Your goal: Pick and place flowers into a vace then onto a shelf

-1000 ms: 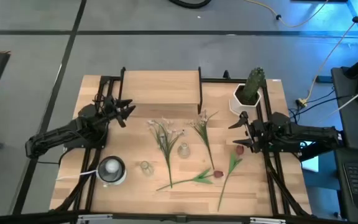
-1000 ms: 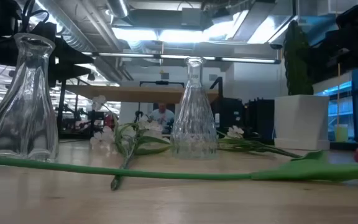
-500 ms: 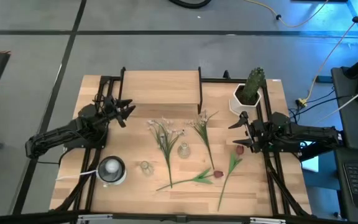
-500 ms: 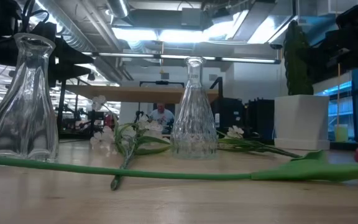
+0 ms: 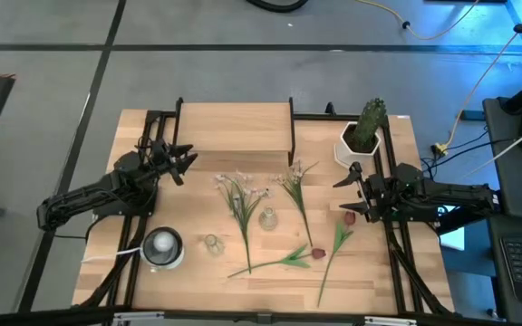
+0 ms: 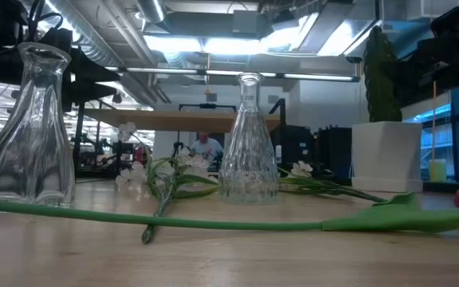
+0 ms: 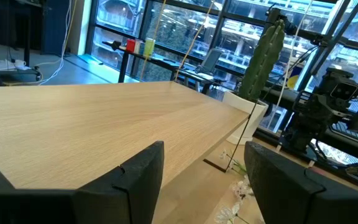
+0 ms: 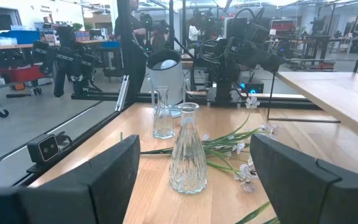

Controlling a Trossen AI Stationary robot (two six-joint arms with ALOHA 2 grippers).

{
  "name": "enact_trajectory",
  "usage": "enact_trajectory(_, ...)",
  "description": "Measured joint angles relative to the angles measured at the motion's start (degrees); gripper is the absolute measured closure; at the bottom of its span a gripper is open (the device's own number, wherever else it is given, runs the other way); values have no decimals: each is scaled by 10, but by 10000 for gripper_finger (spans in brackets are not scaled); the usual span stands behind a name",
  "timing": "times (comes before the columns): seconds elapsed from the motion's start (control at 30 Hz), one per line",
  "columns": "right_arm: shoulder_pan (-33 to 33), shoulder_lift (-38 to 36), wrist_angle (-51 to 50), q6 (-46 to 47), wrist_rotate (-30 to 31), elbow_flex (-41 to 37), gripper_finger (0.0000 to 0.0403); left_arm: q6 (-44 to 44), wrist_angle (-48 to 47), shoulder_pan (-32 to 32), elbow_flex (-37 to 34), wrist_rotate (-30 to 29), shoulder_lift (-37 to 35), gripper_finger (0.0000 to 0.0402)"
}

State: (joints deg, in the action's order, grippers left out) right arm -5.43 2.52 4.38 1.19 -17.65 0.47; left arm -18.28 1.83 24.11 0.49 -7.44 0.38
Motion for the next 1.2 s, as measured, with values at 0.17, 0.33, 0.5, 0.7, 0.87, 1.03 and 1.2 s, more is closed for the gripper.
enact_trajectory(0.17, 0, 0, 0, 0, 0, 0, 95, 0, 0, 0, 0, 0, 0, 185)
enact_trajectory(0.33, 0, 0, 0, 0, 0, 0, 95, 0, 0, 0, 0, 0, 0, 185)
enact_trajectory(0.5, 0, 0, 0, 1, 0, 0, 95, 0, 0, 0, 0, 0, 0, 185)
enact_trajectory(0.7, 0, 0, 4, -1, 0, 0, 95, 0, 0, 0, 0, 0, 0, 185)
enact_trajectory(0.87, 0, 0, 15, 11, 0, 0, 95, 0, 0, 0, 0, 0, 0, 185)
enact_trajectory(1.03, 0, 0, 8, 63, 0, 0, 95, 0, 0, 0, 0, 0, 0, 185)
enact_trajectory(1.2, 0, 5, 5, 73, 25, 0, 95, 0, 0, 0, 0, 0, 0, 185)
